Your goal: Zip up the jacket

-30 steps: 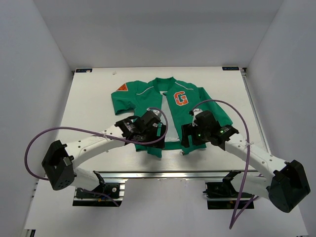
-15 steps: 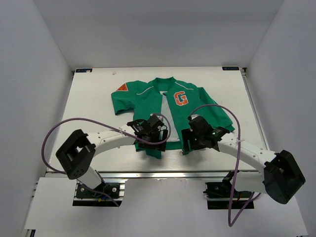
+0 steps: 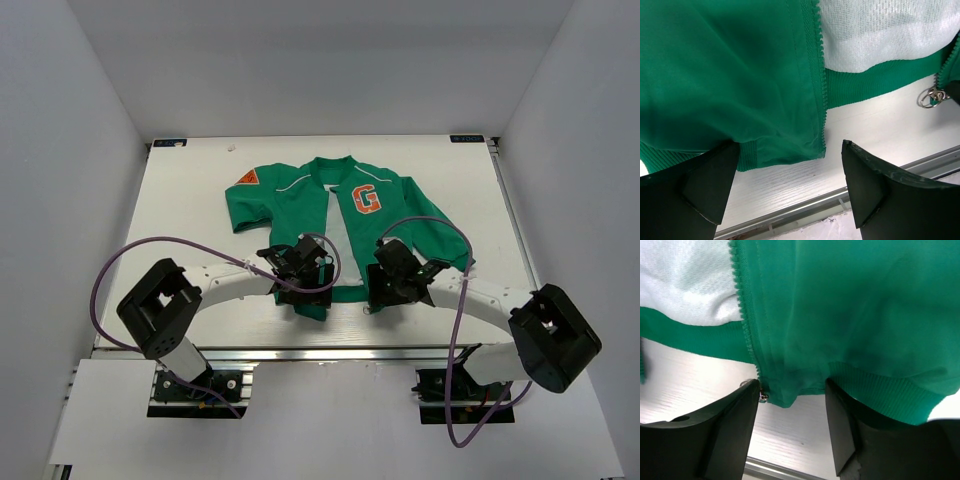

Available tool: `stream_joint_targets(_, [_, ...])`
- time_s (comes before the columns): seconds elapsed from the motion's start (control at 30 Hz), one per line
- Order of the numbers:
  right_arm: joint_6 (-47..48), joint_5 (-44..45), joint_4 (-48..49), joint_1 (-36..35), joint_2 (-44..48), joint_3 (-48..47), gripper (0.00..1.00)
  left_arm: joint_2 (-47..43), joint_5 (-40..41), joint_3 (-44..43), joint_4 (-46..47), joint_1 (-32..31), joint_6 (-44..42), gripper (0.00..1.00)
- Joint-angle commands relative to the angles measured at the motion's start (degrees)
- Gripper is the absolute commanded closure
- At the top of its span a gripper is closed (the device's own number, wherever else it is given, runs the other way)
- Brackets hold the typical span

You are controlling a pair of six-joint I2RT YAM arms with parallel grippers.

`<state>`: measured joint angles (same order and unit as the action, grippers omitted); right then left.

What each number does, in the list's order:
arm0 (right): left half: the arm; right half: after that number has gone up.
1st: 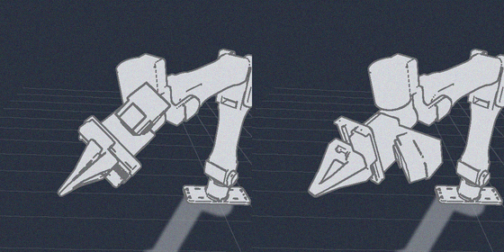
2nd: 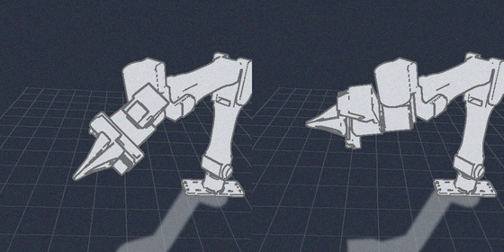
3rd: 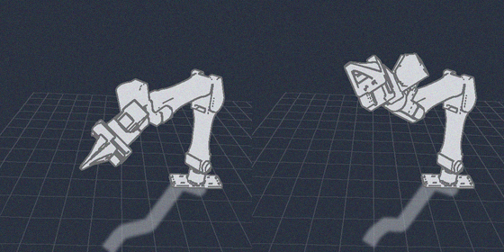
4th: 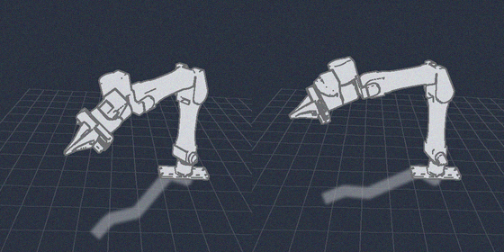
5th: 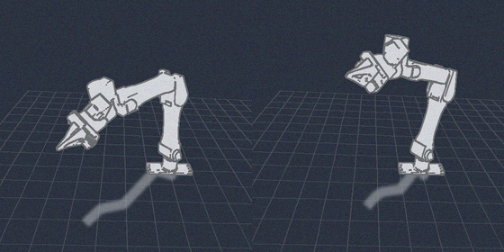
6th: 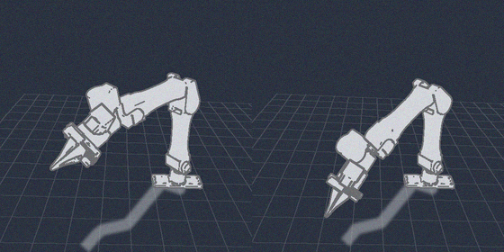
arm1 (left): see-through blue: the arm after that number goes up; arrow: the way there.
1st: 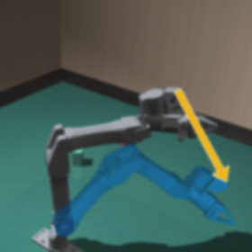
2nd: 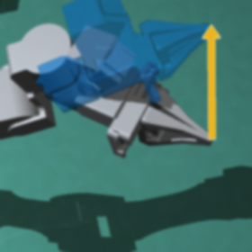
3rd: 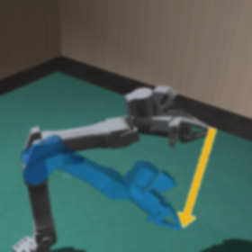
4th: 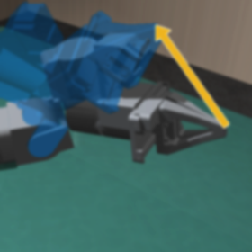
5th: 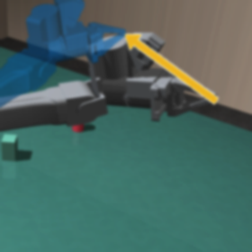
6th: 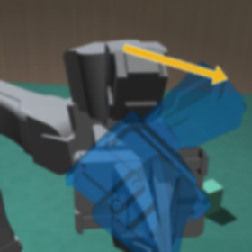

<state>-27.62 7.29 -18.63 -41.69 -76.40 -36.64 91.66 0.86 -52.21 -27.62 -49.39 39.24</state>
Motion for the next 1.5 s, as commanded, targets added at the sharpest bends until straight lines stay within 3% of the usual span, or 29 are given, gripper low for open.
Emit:
stream_joint_targets(0.0, [-2.18,1.58,3.78,-1.37,-1.12,0.69,0.39,-0.34,0.1,1.67,2.13,0.43,0.39,0.07])
stream_joint_targets(0.23, [-6.21,8.51,2.29,-4.62,-4.19,0.78,0.37,-0.16,0.02,2.11,2.13,0.43,0.48,0.07])
stream_joint_targets(0.53, [-12.72,19.87,-7.81,-10.86,-14.37,-4.13,0.41,-1.04,0.89,1.76,0.9,0.43,0.31,0.07])
stream_joint_targets(0.67, [-15.1,19.61,-9.4,-12.53,-16.94,-4.67,0.59,-1.3,1.51,1.93,0.55,0.43,0.57,0.07])
stream_joint_targets(0.77, [-14.23,18.47,-8.09,-12.71,-16.33,-4.32,0.64,-1.66,1.42,2.11,0.63,0.52,0.66,0.07])
stream_joint_targets(0.9, [-11.59,15.23,-4.84,-12.63,-13.17,-3.88,0.63,-1.92,1.51,2.02,0.46,0.52,0.66,0.07])
stream_joint_targets(1.03, [-9.91,12.49,-2.29,-12.62,-10.26,-3.09,0.44,-2.18,1.33,2.02,0.63,0.52,0.57,0.07])
stream_joint_targets(1.47, [-11.23,7.04,-0.44,-10.08,-4.81,-1.5,0.42,-2.71,0.63,2.11,0.81,0.52,0.57,0.07])
